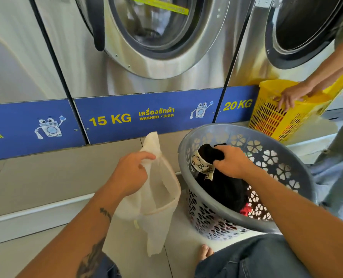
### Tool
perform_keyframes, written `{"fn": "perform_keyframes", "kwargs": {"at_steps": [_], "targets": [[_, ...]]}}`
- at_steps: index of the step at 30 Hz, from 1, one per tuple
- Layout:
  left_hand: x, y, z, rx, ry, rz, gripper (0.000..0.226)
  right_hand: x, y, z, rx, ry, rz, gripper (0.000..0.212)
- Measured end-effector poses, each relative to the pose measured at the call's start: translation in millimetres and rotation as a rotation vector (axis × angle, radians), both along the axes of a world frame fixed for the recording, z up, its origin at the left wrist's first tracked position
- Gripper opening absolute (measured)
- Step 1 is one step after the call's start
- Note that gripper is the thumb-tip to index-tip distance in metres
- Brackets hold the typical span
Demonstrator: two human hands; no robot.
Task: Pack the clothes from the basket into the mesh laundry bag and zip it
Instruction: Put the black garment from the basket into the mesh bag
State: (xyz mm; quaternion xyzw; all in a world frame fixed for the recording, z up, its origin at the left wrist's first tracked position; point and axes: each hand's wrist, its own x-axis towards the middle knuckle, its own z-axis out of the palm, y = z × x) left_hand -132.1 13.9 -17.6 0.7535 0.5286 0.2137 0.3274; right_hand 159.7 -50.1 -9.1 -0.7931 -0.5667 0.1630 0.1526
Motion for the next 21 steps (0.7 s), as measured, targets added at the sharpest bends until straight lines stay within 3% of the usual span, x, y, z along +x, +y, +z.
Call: {"fn": "perform_keyframes", "kwargs": {"at_steps": [4, 9, 12, 14, 16, 21], "targets": [[-16, -7, 8, -0.081, -0.095, 0.054, 0.058, -28, -8, 42, 0.271, 0.088, -0.154, 0.031], [-26, -16, 8, -0.253, -0.179, 0.101, 0.057, -89, -14, 71, 0.583, 0.536, -0.255, 0.016], [-27, -19, 9, -0.236, -0.219, 0.106, 0.059, -125, -8, 57, 0.659, 0.846, -0.36, 0.016], [-27, -17, 13, -0.172, -0.268, 0.121, 0.06, -145, -5, 36, 0.652, 0.946, -0.388, 0.02], [-27, -18, 18, -0.108, -0.329, 0.128, 0.058, -159, -7, 13, 0.599, 0.915, -0.345, 0.025], [-17, -21, 33, -0.034, -0.534, 0.077, 0.055, -163, -6, -11, 0.586, 0.617, -0.085, 0.045]]}}
